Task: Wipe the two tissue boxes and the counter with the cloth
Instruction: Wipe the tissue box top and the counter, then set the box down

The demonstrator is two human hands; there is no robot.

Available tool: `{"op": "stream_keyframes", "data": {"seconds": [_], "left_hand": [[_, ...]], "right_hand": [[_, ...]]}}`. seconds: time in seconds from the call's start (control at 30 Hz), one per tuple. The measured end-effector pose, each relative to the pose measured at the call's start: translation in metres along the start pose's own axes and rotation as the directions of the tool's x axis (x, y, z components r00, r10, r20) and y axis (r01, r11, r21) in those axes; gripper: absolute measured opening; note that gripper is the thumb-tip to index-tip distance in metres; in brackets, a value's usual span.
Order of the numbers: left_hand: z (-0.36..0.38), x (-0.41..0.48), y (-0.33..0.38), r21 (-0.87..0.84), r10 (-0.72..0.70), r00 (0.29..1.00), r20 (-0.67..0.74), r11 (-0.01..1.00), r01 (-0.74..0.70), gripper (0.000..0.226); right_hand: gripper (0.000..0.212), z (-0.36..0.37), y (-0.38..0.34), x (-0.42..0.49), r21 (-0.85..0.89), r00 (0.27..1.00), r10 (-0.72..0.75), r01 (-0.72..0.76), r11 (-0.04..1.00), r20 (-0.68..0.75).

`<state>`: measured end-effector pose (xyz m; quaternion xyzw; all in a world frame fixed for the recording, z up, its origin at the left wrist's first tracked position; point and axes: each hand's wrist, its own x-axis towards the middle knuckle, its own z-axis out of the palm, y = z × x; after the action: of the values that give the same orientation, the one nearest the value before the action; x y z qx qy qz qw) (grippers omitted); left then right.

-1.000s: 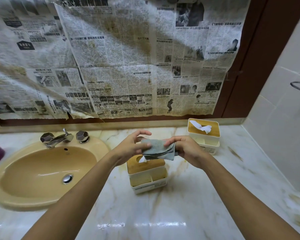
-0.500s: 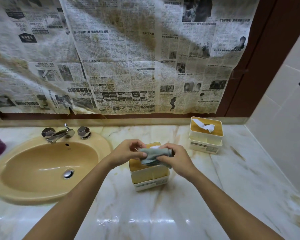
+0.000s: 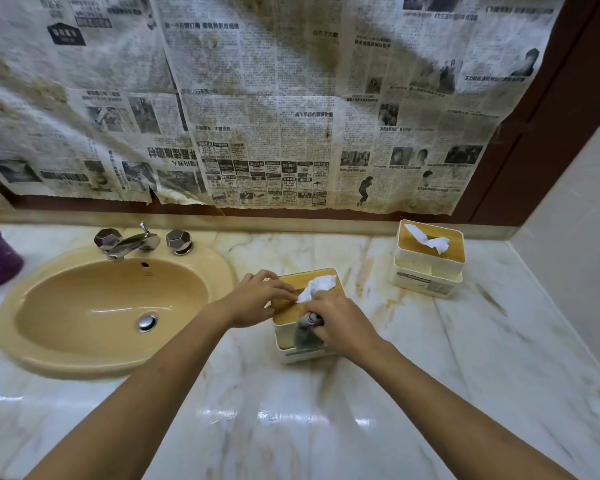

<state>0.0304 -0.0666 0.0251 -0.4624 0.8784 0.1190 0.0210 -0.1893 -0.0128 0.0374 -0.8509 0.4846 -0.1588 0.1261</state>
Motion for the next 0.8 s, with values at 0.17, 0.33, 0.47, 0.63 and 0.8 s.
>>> {"op": "stream_keyframes", "data": {"seconds": [0.17, 0.33, 0.47, 0.63, 0.8], "left_hand": [[-0.003, 0.002, -0.005, 0.154, 0.045, 0.998, 0.053, 0.987, -0.053, 0.07], [-0.003, 0.006, -0.005, 0.206, 0.031, 0.998, -0.046, 0.978, -0.021, 0.066], [0.002, 0.006, -0.011, 0.08, 0.008, 1.0, -0.024, 0.997, -0.006, 0.068], [0.009, 0.0, -0.015, -0.119, -0.008, 0.999, -0.052, 0.993, 0.002, 0.075], [0.015, -0.004, -0.02, -0.166, 0.007, 0.995, -0.102, 0.986, -0.024, 0.073]], "right_hand": [[0.027, 0.012, -0.004, 0.003, 0.041, 0.995, -0.054, 0.058, 0.997, -0.084], [0.03, 0.02, -0.004, 0.002, -0.023, 0.981, -0.135, 0.133, 0.991, -0.137], [0.031, 0.039, -0.004, -0.011, -0.157, 0.986, -0.159, 0.151, 0.976, -0.04], [0.025, 0.055, 0.003, -0.009, -0.095, 0.982, -0.153, 0.164, 0.982, 0.111], [0.02, 0.04, -0.001, -0.006, 0.001, 0.991, -0.132, 0.132, 0.991, 0.009]]}}
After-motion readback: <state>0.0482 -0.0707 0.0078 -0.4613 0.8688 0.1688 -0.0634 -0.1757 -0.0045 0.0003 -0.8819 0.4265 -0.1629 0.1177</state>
